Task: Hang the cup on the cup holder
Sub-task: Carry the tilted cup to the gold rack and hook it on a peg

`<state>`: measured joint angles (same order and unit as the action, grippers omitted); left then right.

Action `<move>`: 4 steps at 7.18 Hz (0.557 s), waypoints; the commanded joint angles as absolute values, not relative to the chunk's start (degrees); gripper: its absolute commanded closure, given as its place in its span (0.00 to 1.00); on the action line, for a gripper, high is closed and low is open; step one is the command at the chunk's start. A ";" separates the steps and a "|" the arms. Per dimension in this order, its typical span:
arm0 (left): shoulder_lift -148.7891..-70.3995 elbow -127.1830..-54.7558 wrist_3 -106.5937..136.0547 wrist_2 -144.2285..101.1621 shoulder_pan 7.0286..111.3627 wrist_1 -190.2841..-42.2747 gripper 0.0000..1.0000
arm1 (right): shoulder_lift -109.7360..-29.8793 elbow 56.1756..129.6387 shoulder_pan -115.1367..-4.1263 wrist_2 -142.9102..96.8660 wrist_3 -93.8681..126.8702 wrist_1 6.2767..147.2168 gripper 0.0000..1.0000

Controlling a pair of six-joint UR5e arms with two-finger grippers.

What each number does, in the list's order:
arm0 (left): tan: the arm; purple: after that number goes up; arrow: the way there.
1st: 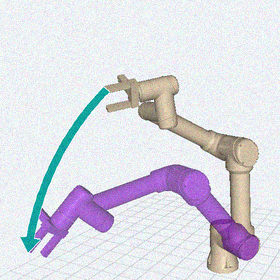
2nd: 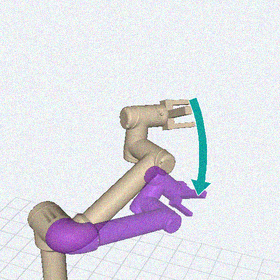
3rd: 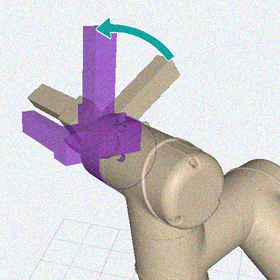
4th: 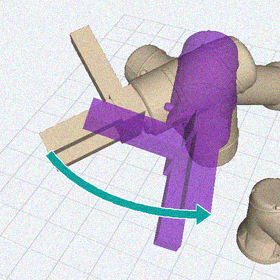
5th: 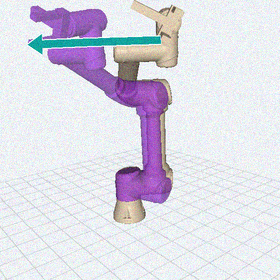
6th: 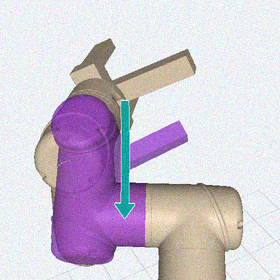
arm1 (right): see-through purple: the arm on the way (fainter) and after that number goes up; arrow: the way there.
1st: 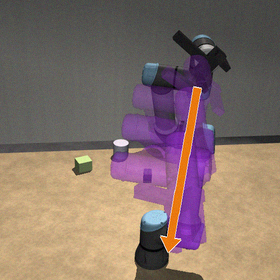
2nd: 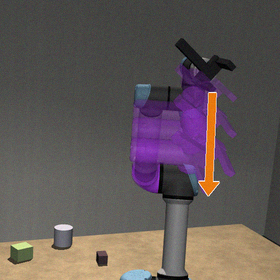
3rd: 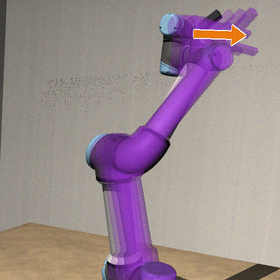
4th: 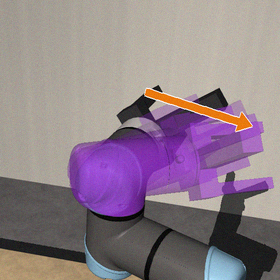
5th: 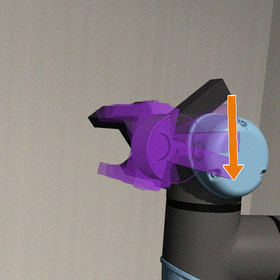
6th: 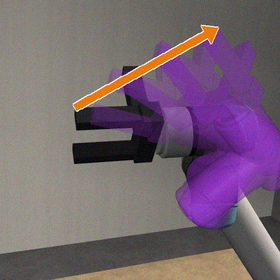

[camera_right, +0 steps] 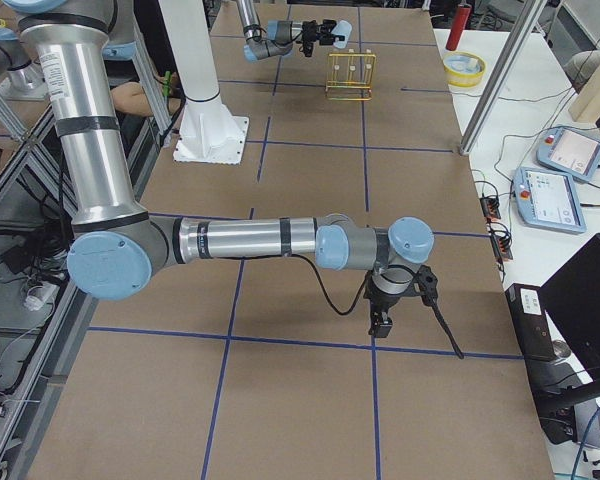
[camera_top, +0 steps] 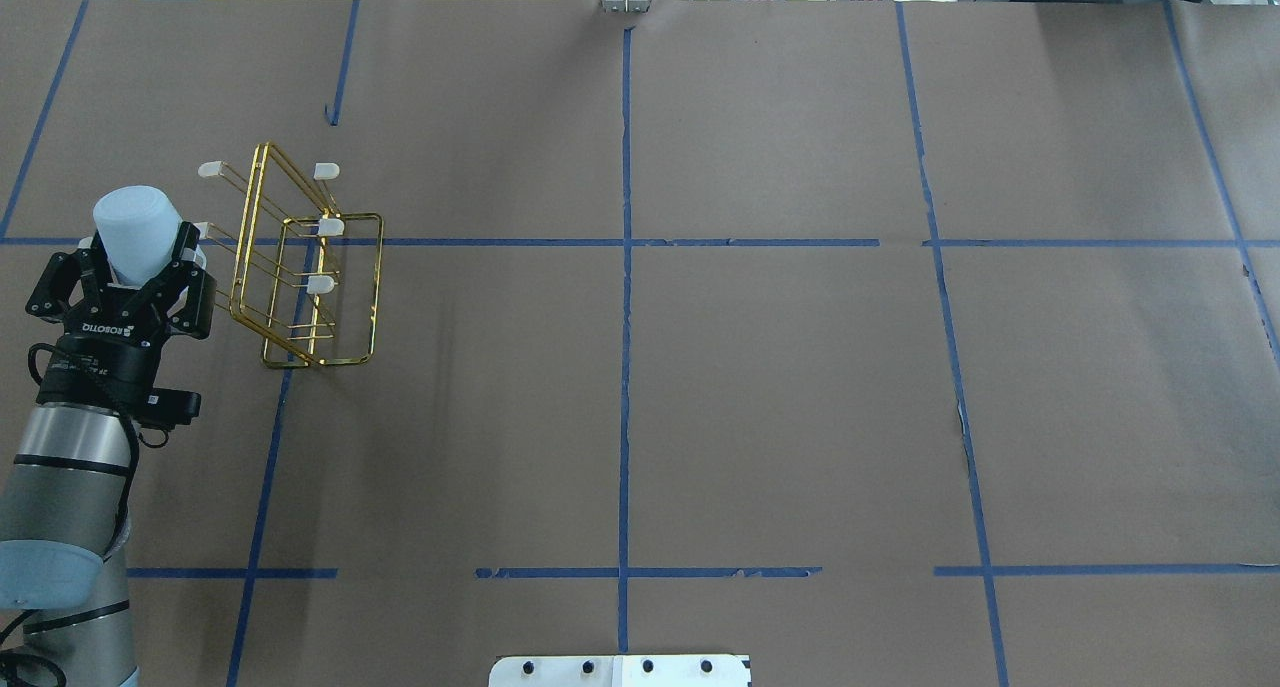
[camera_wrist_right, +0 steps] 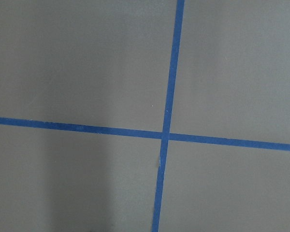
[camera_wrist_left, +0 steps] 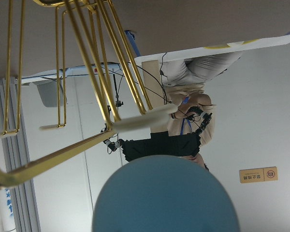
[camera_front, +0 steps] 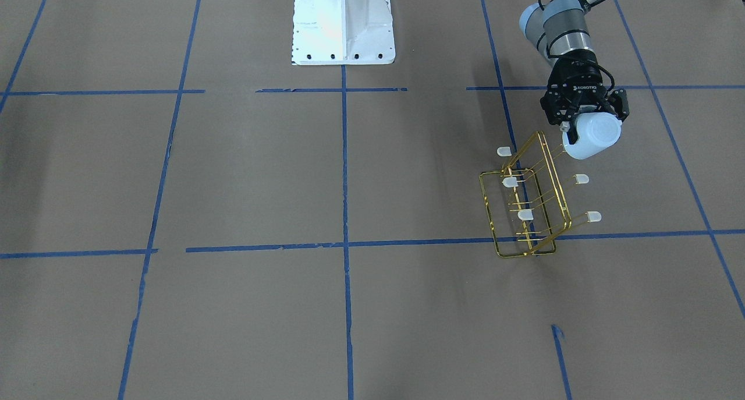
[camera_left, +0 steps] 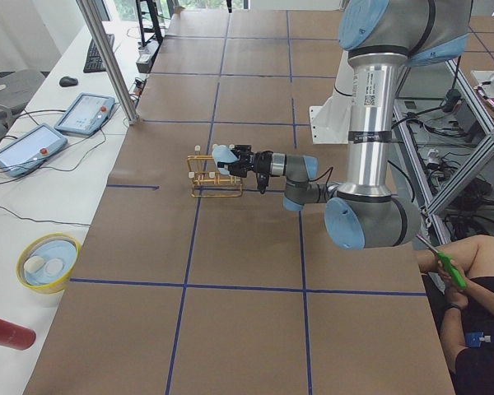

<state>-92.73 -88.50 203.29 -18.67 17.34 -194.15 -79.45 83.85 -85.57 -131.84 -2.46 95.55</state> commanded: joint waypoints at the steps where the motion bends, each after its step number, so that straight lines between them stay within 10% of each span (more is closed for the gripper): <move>1: -94.04 -86.66 203.29 -19.16 17.40 -194.15 1.00 | -79.45 83.85 -85.61 -131.84 -2.46 95.54 0.00; 4: -94.04 -85.96 203.29 -20.65 17.84 -194.15 1.00 | -79.45 83.85 -85.61 -131.84 -2.46 95.62 0.00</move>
